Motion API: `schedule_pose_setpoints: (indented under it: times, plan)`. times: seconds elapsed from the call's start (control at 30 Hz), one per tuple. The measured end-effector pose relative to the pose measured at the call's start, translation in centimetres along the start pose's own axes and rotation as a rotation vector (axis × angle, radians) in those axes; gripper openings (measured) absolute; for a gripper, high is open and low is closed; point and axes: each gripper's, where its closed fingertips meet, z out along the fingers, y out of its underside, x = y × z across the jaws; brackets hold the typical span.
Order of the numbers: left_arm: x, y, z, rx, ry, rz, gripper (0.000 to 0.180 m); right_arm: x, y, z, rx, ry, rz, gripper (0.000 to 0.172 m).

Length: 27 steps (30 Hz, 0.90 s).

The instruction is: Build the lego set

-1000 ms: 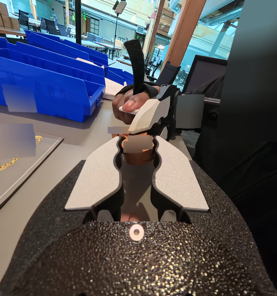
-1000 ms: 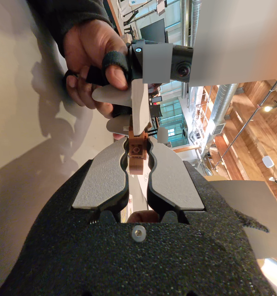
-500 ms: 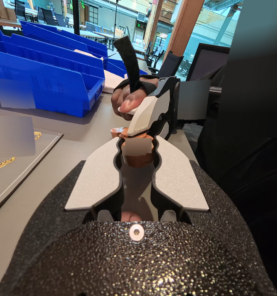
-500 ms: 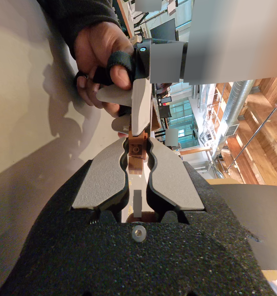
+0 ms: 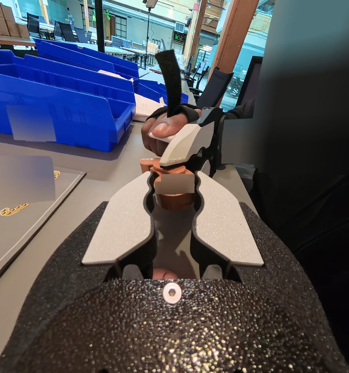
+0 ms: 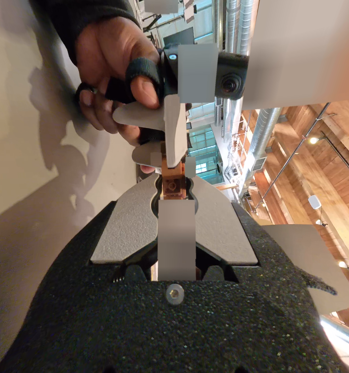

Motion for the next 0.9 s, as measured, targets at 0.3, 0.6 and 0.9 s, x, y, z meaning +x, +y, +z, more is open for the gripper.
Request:
schedule_pose_setpoints:
  times: [0.3,0.6,0.9]
  plan:
    - [0.5,0.3,0.1,-0.029,0.004,0.074,0.036,-0.5,0.0,-0.2,0.032,-0.053,0.033,0.021]
    - [0.6,1.1,0.3,-0.088,-0.006,0.114,0.036,-1.5,0.0,-0.4,0.044,-0.123,-0.005,0.021]
    - [0.1,0.8,0.2,-0.07,-0.039,0.139,0.036,-0.6,0.5,-0.2,-0.003,-0.038,-0.102,0.022]
